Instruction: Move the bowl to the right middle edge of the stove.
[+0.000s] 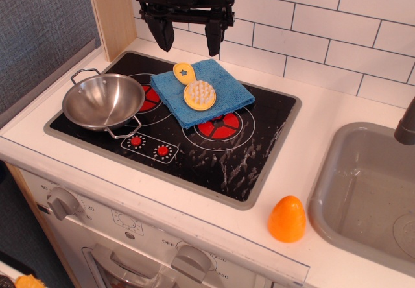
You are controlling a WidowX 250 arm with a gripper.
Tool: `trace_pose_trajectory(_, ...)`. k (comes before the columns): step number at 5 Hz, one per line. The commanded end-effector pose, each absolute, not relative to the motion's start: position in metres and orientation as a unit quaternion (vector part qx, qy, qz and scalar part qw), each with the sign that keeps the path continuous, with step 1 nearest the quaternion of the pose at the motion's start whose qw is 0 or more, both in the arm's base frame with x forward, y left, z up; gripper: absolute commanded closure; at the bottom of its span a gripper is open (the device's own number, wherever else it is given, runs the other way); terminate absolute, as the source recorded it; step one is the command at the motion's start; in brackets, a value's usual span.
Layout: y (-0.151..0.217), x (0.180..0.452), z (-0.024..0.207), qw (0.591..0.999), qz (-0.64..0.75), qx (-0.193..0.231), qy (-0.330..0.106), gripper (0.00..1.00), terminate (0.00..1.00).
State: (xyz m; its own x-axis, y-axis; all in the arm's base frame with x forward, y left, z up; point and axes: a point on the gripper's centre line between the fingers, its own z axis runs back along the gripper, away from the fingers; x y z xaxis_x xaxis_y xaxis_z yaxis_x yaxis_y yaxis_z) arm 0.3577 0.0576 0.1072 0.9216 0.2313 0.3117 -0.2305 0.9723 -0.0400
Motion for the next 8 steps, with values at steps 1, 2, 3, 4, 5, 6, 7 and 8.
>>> trace_pose_trajectory(1, 0.058, 0.358, 0.107, 0.98, 0.118, -0.001, -0.159, 0.0, 0.0)
trace_pose_trajectory(2, 0.061, 0.342, 0.105, 0.983, 0.11, 0.015, -0.147, 0.0, 0.0)
trace_pose_trajectory(3, 0.064, 0.329, 0.105, 0.986, 0.097, 0.026, -0.13, 0.0, 0.0)
trace_pose_trajectory(4, 0.073, 0.316, 0.103, 0.986, 0.099, 0.03, -0.131, 0.0, 0.0)
trace_pose_trajectory(5, 0.08, 0.312, 0.091, 0.985, 0.108, 0.059, -0.118, 0.0, 0.0)
trace_pose_trajectory(6, 0.092, 0.319, 0.078, 0.982, 0.116, 0.089, -0.117, 0.0, 0.0)
trace_pose_trajectory(7, 0.104, 0.321, 0.067, 0.98, 0.128, 0.099, -0.12, 0.0, 0.0)
trace_pose_trajectory(8, 0.11, 0.315, 0.052, 0.979, 0.128, 0.118, -0.109, 0.0, 0.0)
